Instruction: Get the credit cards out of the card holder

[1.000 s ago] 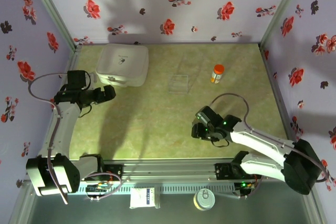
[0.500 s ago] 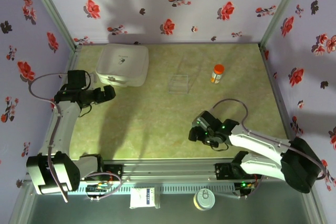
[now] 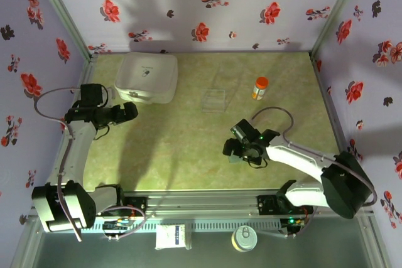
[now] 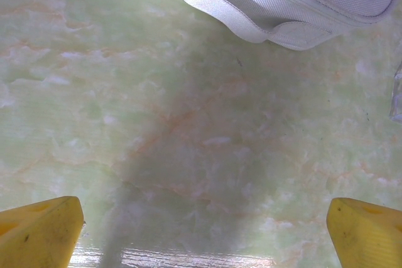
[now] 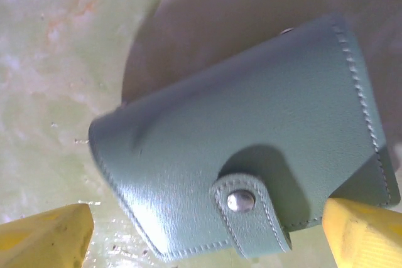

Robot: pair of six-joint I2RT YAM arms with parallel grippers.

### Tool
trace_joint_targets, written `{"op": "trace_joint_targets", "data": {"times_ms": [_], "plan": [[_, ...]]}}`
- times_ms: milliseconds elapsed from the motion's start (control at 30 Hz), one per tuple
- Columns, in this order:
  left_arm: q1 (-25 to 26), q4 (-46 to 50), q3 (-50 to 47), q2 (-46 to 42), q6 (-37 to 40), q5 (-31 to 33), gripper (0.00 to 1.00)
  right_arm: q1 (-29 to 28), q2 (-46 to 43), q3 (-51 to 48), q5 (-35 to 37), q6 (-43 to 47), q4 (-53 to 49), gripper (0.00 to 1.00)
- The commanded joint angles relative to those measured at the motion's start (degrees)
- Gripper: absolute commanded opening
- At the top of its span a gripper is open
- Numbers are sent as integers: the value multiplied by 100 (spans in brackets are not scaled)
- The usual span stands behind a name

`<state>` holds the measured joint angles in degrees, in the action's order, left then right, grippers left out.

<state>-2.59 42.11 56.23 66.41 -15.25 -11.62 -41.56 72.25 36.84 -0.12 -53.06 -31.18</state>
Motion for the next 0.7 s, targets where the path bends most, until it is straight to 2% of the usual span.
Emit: {"op": "trace_joint_targets", "data": {"times_ms": [0,133,367,667], "plan": [[-48,88,-15,-32,83,-21,100,125,231,282,3,290,-11,95],[-42,79,-20,-35,74,-16,100,148,317,502,36,316,-246,95],[-50,79,-6,-42,76,-32,100,152,-115,270,134,-14,-503,99],[-49,77,-24,-62,74,-49,100,148,-98,-145,-101,-214,64,99]]}}
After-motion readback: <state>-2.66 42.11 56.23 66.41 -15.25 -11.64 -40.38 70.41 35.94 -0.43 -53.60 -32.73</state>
